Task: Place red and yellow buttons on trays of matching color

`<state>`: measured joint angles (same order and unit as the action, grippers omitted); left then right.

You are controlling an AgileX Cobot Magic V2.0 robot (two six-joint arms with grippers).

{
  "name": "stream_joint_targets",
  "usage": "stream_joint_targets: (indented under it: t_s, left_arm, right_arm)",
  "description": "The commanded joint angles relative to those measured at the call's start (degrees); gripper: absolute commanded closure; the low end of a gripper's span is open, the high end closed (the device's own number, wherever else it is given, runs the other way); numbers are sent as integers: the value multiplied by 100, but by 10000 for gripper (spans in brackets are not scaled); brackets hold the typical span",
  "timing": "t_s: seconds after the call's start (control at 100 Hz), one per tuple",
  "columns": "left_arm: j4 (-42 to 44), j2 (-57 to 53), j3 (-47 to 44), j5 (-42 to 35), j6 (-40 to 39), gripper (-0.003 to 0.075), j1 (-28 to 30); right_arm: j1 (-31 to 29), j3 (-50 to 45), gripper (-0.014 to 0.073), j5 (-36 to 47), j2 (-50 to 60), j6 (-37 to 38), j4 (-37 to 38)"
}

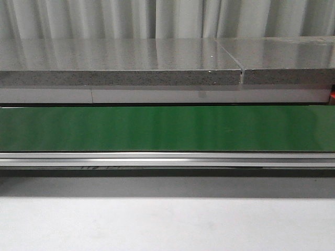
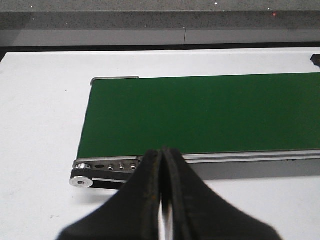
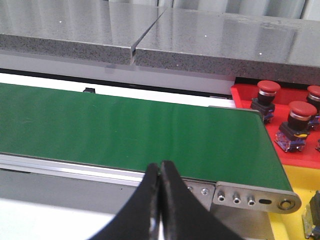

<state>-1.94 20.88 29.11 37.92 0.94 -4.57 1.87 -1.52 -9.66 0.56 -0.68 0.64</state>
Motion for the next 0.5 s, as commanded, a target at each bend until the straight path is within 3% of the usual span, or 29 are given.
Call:
stream_joint_targets:
  t_s: [0.0,0.23,0.49]
  left_arm:
    - [-62,38,147,-414,-48,739,-17]
    - [22,6,-31,-895,-48,739,-17]
    - [92,-501,-1287,-3588,-48,739,-17]
  right_arm:
    - [6,57,662,482,91,9,67]
    - [6,57,662,482,91,9,67]
    - [6,57,662,482,91,9,67]
